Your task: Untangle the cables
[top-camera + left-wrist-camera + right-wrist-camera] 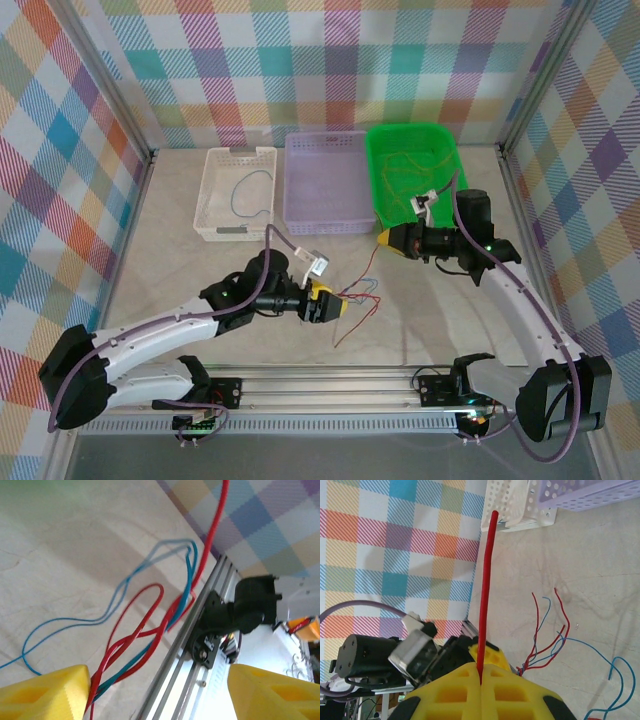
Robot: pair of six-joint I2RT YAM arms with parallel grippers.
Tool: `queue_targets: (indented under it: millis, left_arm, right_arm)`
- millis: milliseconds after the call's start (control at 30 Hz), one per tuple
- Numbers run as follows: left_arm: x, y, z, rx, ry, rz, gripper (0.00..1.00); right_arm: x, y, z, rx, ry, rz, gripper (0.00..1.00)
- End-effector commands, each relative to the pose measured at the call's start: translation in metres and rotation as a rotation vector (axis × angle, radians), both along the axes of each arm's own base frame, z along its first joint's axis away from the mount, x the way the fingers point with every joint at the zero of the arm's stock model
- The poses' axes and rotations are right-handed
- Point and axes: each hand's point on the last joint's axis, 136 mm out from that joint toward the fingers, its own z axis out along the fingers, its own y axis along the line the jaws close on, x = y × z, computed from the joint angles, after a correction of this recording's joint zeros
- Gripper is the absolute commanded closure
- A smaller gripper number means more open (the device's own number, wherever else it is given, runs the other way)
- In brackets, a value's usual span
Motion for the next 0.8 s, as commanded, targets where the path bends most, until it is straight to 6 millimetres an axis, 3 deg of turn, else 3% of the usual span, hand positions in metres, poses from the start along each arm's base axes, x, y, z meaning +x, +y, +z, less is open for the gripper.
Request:
queue_targets:
  millis: [0,500,600,767]
  left_arm:
    - [-0.012,-0.005,0.0,0.04,-0.034,-0.079,0.33]
    - [-0.016,-0.013,-0.018,0.106,-0.028,-0.114,0.57]
    - [-0.017,-0.012,-0.026,0.123,-0.022,-0.113,0.57]
    - [-0.014,-0.005,-0.042,0.176,-0.024,-0.09,0.44]
  right_arm:
    - [-0.002,0.005,0.021,0.028,-0.062,0.039,1.0]
    - [-0.001,0.006,0.019,0.025,-0.053,0.037,1.0]
    - [-0.003,0.007,0.025,0.036,-0.073,0.046,1.0]
    - [-0.007,0.009,0.033,0.069,-0.092,0.082,1.0]
